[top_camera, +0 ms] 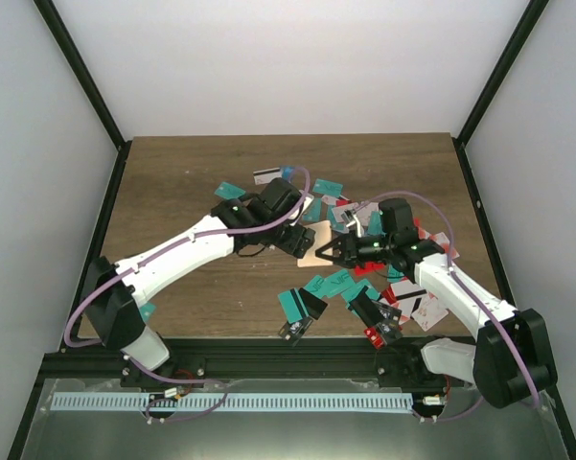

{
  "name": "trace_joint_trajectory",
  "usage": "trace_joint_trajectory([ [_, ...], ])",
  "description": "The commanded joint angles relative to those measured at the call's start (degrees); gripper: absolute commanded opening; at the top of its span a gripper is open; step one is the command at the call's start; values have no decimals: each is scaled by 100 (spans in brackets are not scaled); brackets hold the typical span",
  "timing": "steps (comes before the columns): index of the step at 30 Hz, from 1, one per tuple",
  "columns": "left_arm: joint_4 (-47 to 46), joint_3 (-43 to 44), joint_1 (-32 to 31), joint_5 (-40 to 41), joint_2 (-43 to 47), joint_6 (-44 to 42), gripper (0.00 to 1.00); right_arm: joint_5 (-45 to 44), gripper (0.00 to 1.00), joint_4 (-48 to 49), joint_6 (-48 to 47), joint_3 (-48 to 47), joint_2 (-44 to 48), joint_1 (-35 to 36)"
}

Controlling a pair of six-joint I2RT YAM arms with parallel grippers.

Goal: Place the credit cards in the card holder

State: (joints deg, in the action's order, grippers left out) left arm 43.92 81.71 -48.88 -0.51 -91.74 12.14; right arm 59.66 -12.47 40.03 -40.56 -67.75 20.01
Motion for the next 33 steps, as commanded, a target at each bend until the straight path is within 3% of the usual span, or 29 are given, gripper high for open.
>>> trace_joint_trajectory([
  [1,420,-166,133,1090,-69,-72,83,266,1,-69,-198,-382,250,-6],
  [7,582,-616,478,1741,227,143,78,58,1,-105,-173,-402,236,-12],
  [13,655,-784,632,1547,692,409,75,-439,1,-300,-214,-306,245,-13],
  [17,380,-790,634,545,1002,422,75,-824,1,-453,-252,-308,152,-14],
  [23,-882,-1206,639,-1785,1478,835,82,-955,1,-487,-308,-423,91,-9],
  [29,-603,-783,631,-2168,876,610,85,-879,1,-480,-357,-423,69,-6],
  [33,-753,-744,593,-2181,638,755,80,-851,1,-503,-353,-425,89,-1],
])
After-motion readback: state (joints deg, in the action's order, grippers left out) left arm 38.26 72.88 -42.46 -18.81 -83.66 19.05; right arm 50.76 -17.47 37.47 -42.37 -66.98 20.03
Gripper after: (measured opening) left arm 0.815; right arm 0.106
